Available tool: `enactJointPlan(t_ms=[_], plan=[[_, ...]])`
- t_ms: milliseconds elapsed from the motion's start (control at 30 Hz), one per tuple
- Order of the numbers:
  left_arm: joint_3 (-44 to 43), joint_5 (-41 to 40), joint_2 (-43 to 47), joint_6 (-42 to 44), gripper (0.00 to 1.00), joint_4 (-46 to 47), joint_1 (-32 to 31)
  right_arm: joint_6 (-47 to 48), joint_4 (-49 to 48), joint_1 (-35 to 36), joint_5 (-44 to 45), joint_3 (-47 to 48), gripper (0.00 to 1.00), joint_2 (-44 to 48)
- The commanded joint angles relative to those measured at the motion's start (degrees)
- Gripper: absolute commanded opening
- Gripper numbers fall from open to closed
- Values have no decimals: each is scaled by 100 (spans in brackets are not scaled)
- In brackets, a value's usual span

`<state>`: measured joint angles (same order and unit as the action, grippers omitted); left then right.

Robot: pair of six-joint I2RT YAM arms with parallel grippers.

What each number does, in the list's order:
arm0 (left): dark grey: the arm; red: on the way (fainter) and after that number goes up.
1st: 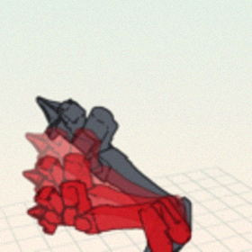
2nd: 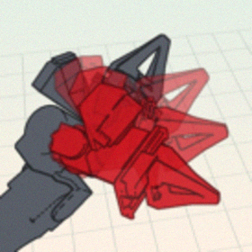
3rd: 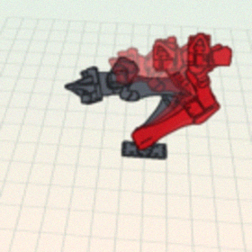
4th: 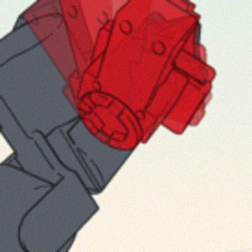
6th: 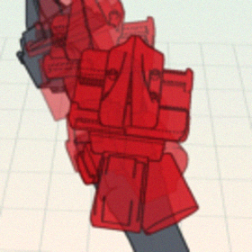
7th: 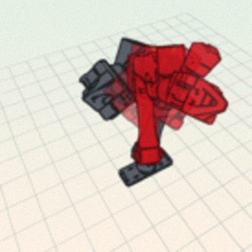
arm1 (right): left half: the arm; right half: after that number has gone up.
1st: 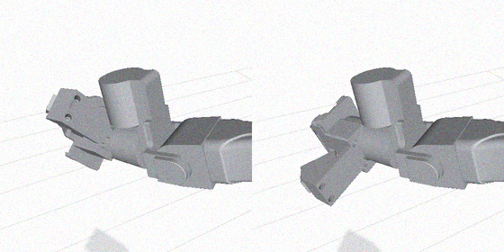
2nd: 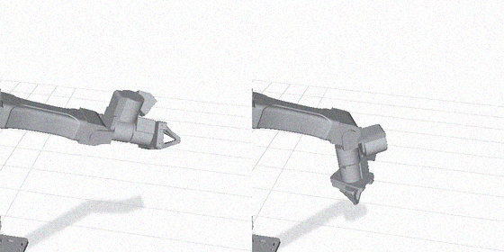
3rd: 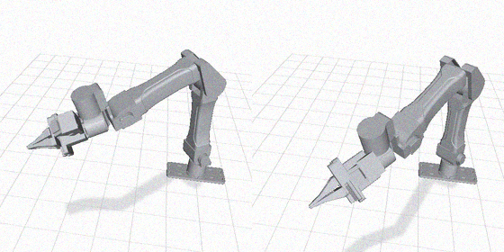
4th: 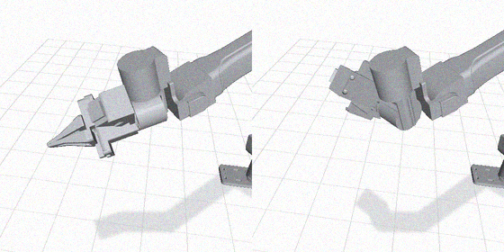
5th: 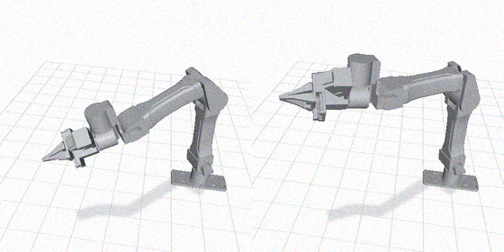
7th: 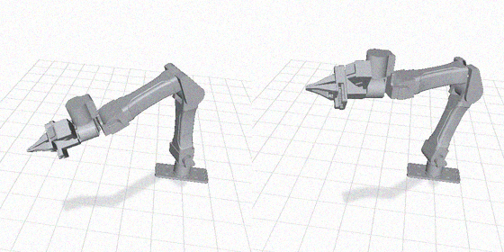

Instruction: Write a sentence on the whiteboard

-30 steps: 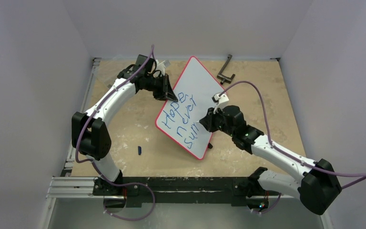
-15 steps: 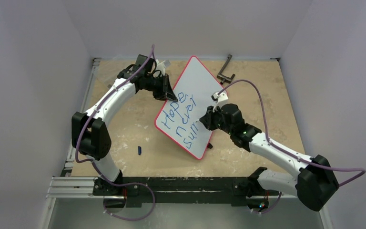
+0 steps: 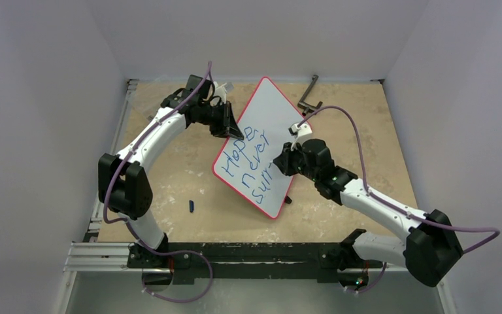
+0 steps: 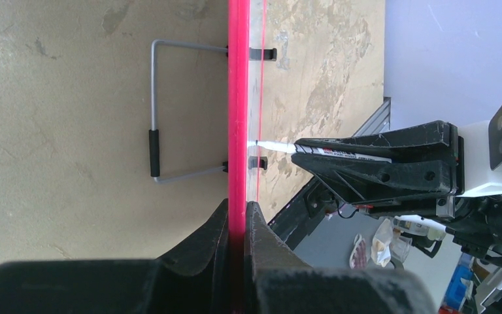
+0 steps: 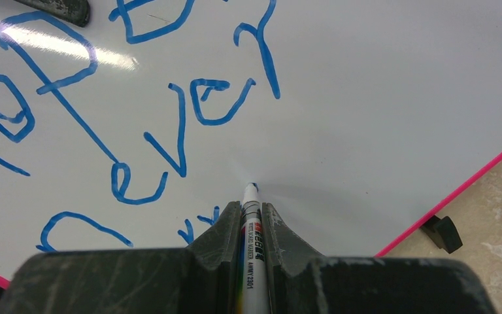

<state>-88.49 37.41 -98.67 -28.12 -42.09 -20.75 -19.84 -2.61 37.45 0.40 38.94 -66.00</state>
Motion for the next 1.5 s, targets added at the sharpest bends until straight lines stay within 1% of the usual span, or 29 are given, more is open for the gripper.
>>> enactJointPlan(t_ms=[0, 500, 800, 1200, 1333, 1467], plan=[[-49, -488, 317, 64, 0, 17, 70, 59, -56, 16, -292, 155, 0, 118], [-45, -495, 340, 64, 0, 21, 64, 47, 64, 11, -437, -193, 0, 342], [-46, -496, 340, 61, 0, 17, 66, -81, 205, 14, -92, -396, 0, 466], [-39, -501, 349, 70, 0, 22, 63, 40, 252, -22, 337, 138, 0, -158], [-38, -502, 348, 70, 0, 18, 63, 178, 474, -29, 372, 314, 0, -78], [-46, -491, 346, 70, 0, 22, 68, 249, 675, -28, 415, 420, 0, 207]])
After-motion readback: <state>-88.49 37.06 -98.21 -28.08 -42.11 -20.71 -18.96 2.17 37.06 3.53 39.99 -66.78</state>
